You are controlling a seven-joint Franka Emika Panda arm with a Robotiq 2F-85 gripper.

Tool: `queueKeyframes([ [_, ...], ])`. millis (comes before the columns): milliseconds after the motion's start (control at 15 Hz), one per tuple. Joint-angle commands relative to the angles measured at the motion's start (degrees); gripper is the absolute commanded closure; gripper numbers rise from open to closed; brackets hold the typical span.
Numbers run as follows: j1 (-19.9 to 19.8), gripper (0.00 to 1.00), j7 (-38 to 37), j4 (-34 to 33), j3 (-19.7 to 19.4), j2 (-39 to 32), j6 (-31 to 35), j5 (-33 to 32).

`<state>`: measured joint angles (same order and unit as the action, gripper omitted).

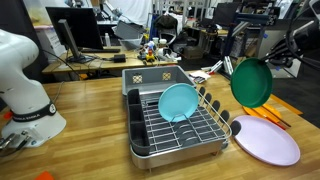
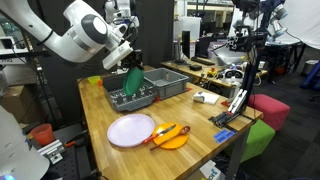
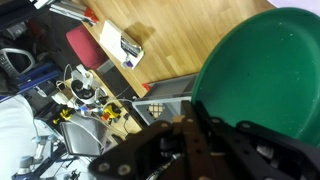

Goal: Put the dark green plate on the dish drainer in front of the light blue plate

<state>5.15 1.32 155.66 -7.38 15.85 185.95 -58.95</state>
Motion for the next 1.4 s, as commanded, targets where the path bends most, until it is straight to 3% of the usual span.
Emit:
queueKeyframes([
  [0,-1.0,0.94,4.1,1.7,1.7,0.9,0.2,4.7],
  [267,-1.0,0.94,4.1,2.0,1.8,1.0,0.3,4.7],
  [333,-1.0,0.99,4.4,2.6,1.8,1.6,0.6,4.2],
  [667,-0.3,0.99,9.4,4.3,3.8,0.0,0.9,9.6],
  [733,1.2,0.99,7.1,3.5,2.2,-0.3,0.3,6.2],
  [1133,1.3,0.99,6.5,3.7,2.5,0.2,1.2,1.4],
  [1267,4.7,0.99,7.7,3.7,-0.6,-2.6,2.5,1.6],
  [1333,2.2,0.94,6.6,3.8,2.5,-0.2,0.2,2.7],
])
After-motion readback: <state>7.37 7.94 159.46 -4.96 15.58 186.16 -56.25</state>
